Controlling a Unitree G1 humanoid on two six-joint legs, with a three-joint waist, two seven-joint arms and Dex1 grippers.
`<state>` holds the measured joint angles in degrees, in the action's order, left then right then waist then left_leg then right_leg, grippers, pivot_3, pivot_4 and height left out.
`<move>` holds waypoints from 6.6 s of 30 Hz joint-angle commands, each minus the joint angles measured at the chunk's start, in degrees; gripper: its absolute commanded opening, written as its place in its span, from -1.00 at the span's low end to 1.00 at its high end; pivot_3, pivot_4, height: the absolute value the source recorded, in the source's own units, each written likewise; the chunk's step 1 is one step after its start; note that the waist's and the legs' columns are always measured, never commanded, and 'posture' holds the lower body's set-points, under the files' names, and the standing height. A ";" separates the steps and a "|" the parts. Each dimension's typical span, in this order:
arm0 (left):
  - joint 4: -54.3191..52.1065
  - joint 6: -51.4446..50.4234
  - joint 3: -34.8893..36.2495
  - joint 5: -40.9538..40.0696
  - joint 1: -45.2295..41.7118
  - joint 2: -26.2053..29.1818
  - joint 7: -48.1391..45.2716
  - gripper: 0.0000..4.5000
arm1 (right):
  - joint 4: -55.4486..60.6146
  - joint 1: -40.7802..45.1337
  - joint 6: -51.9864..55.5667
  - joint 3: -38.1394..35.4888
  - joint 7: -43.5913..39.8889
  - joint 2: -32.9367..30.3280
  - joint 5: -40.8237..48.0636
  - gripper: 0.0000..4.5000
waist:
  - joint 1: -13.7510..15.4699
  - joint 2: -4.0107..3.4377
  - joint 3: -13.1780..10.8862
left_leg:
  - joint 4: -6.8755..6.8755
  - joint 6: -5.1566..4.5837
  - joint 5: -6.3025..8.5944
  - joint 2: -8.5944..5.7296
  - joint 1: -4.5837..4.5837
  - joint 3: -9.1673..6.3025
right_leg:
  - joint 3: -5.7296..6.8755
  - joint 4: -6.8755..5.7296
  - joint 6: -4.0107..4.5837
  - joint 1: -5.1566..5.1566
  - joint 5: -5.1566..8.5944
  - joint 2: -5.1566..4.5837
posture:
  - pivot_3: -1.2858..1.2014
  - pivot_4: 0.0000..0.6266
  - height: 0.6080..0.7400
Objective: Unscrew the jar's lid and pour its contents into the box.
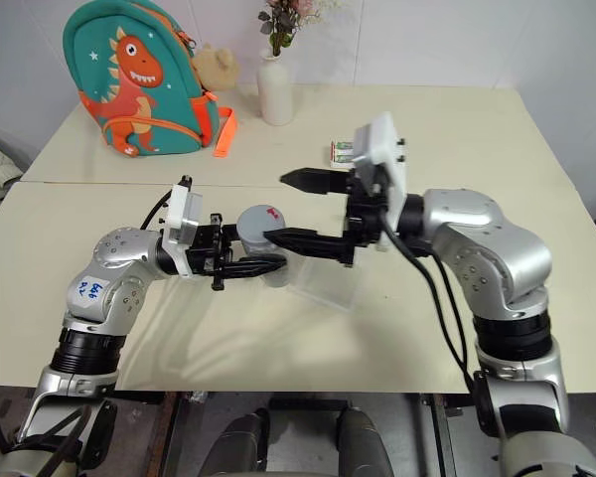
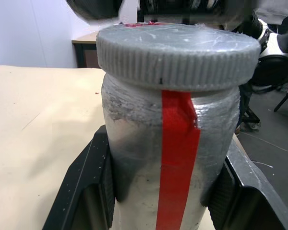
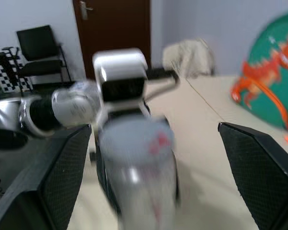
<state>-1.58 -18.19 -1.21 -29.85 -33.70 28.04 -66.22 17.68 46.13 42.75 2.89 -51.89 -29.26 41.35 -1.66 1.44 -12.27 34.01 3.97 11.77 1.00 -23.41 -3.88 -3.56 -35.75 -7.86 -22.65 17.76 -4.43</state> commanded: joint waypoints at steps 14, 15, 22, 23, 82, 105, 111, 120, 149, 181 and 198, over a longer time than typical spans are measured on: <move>-1.06 0.49 -0.12 -0.38 -1.37 -0.14 -0.41 -0.13 | -0.44 3.56 0.16 5.54 6.44 5.70 -6.02 0.97 | -0.06 0.00 0.00 | -0.01 0.00 0.00 0.01 -0.02 -0.02 | 0.02 -0.04 0.01 -0.03 0.01 0.01 | 0.03 -0.52 1.00; -1.11 0.48 -0.15 -0.38 -1.33 -0.12 -0.41 -0.13 | -0.72 3.64 0.06 5.13 6.51 5.76 -6.19 0.97 | -0.04 0.00 0.00 | 0.00 0.00 0.00 0.00 -0.03 -0.02 | 0.02 -0.03 0.01 -0.03 0.00 0.00 | 0.03 -0.52 1.00; -1.11 0.58 0.02 -0.43 -1.00 -0.01 -0.09 -0.13 | -1.39 2.48 -0.56 2.93 5.11 3.07 -6.76 0.97 | -0.03 0.00 0.00 | -0.01 0.00 0.00 0.00 -0.04 -0.02 | 0.02 -0.02 0.00 -0.03 0.00 0.00 | 0.03 -0.52 1.00; -1.13 0.56 0.03 -0.45 -0.96 -0.01 -0.05 -0.13 | -1.47 2.32 -0.55 2.45 4.96 2.70 -6.62 0.97 | -0.02 0.00 0.00 | -0.01 0.00 0.00 0.00 -0.04 -0.02 | 0.02 -0.02 0.00 -0.03 0.00 0.00 | 0.03 -0.52 1.00; -0.06 0.11 0.40 -0.75 -1.50 -0.44 -0.19 -0.13 | -3.40 2.16 -3.08 2.17 0.74 -0.05 -8.41 0.97 | -0.03 0.00 0.00 | 0.00 -0.01 0.01 0.00 -0.05 -0.02 | 0.02 -0.03 -0.01 -0.05 0.00 0.00 | 0.03 -0.52 1.00; -0.86 -0.21 0.81 -1.04 -0.54 0.06 -0.88 -0.13 | -1.39 1.19 3.57 -2.27 -5.83 -3.97 3.07 0.97 | -0.04 0.00 0.00 | 0.00 -0.01 0.01 0.00 -0.06 -0.01 | 0.02 -0.01 -0.01 -0.05 0.00 0.00 | 0.03 -0.52 1.00; -0.90 -0.40 0.53 -1.00 -0.82 -0.18 -1.10 -0.13 | -2.68 2.34 2.48 1.78 -5.48 -2.31 0.05 0.97 | -0.02 0.00 0.00 | 0.01 -0.01 0.01 0.00 -0.06 -0.02 | 0.02 -0.01 -0.01 -0.05 0.00 0.00 | 0.03 -0.52 1.00; -1.14 -0.63 0.37 -1.00 -0.96 -0.41 -0.99 -0.13 | -5.20 4.04 1.19 4.04 -4.38 1.01 -3.33 0.97 | 0.04 0.00 0.00 | 0.01 0.00 0.01 0.00 -0.06 -0.02 | 0.02 -0.01 -0.01 -0.05 0.00 0.00 | 0.03 -0.52 1.00; -0.90 -0.65 1.01 -1.17 -0.20 0.27 -0.33 -0.13 | -1.81 -2.45 5.80 -18.38 8.76 -0.78 11.01 0.13 | 0.39 0.00 0.00 | 0.01 -0.01 0.01 0.00 -0.06 -0.03 | 0.03 -0.02 0.00 -0.02 0.00 0.00 | 0.03 -0.52 1.00; 2.05 -2.04 2.28 -1.27 -2.51 0.47 -0.54 -0.13 | -20.20 -35.98 -29.63 -23.35 6.86 -3.81 -11.75 0.99 | -0.04 -0.05 -0.02 | 0.08 0.00 -0.03 -0.05 0.13 0.09 | -0.12 -0.13 -0.11 0.14 0.01 0.00 | 0.03 -0.52 1.00; 4.65 4.13 -2.28 12.02 -7.71 -0.11 8.23 -0.13 | 6.52 -35.32 -4.03 -25.91 -2.55 -25.22 8.50 0.99 | 0.34 -0.01 -0.04 | 0.14 -0.04 0.00 -0.05 0.04 0.07 | -0.11 0.17 -0.15 0.21 -0.01 0.00 | 0.03 -0.52 1.00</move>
<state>5.05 -15.52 -2.45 -19.86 -40.29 28.49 -60.53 23.32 10.80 39.17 -21.10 -54.39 -54.02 49.59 -1.32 1.44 -12.31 34.15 3.92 11.78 0.95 -23.38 -3.81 -3.67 -35.58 -8.03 -22.44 17.73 -4.44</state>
